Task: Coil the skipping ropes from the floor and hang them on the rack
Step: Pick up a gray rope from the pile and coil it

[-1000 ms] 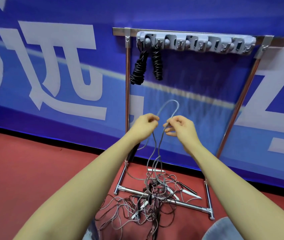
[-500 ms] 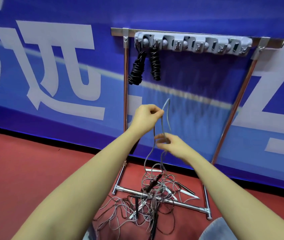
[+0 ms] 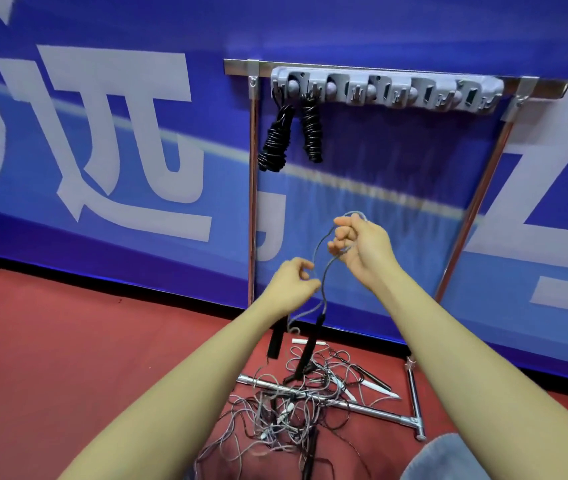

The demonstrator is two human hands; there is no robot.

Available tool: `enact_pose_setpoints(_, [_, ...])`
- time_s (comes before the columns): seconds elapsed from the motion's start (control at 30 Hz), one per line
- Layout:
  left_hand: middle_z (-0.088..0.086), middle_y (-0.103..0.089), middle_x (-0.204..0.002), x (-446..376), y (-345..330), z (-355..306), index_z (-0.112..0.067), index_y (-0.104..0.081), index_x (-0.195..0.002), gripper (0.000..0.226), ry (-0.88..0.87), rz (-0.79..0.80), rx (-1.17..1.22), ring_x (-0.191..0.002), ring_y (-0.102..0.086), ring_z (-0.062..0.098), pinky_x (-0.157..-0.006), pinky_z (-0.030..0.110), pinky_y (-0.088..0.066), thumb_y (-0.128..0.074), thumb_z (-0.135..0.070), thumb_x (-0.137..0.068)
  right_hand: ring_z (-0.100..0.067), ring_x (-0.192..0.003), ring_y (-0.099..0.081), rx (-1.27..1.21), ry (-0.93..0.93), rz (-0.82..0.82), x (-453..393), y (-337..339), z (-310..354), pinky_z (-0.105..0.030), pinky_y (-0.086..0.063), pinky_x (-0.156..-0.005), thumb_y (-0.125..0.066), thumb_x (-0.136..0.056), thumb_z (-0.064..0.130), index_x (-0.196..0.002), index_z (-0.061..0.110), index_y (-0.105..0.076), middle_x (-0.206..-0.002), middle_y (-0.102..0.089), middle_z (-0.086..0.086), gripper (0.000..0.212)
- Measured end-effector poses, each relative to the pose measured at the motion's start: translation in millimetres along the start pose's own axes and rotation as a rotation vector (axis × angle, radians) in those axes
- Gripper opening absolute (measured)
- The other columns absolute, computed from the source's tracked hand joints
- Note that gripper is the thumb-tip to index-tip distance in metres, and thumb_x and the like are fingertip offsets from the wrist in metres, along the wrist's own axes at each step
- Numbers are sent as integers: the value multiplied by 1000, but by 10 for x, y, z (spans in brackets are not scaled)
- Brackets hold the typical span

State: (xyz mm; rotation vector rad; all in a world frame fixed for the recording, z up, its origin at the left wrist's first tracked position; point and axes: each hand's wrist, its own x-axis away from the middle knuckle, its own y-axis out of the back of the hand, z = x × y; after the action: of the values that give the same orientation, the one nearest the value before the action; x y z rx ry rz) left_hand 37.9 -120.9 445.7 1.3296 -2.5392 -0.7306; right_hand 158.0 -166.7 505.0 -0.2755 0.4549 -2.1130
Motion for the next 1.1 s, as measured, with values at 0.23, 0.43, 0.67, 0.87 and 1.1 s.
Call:
enact_pose_setpoints(0.23, [-4,-48,-75,-11,-18,-16,-6,-67,-84,22,-160,18,-117,-75,-46,13,-69,23,-32,-56,-23,-93,-11,-36,-36,-291,-53,4,39,-30,131,-28,-44,-59,-30,-105,19,-95,1,-50,-48,-43,0,29])
enact_pose_setpoints(0.43, [3,-64,-73,-57,104,-112,-12,-46,-83,21,-152,-72,-17,-66,-55,8,-61,22,-37,-40,-22,-100,-25,-63,-66,513,-163,-170,57,208,133,-30,-53,-56,-39,-96,55,-83,0,-61,-75,-69,-17,61])
enact_pose_setpoints(0.67, [-3,-41,-57,-118,261,-207,-14,-56,-90,20,-157,-88,-119,-51,-34,13,-50,23,-29,-41,-25,-99,-26,-73,-50,1128,208,-316,86,239,-59,-34,-35,-60,-40,-98,44,-65,12,-43,-68,-51,-4,47])
enact_pose_setpoints(0.87, [-3,-46,-58,-114,357,-225,-21,-62,-84,21,-165,-63,-45,-51,-36,15,-54,28,-33,-46,-28,-96,-17,-94,-55,941,316,74,61,165,-107,-33,-43,-90,-50,-97,32,-110,20,-58,-99,-58,0,20])
enact_pose_setpoints(1.1, [7,-33,-58,-78,440,-279,-22,-69,-75,25,-200,-46,90,-54,-28,18,-54,30,-24,-52,-27,-92,-20,-111,-58,981,115,243,116,135,-177,-33,-39,-93,-60,-91,19,-93,15,-54,-113,-63,-6,7])
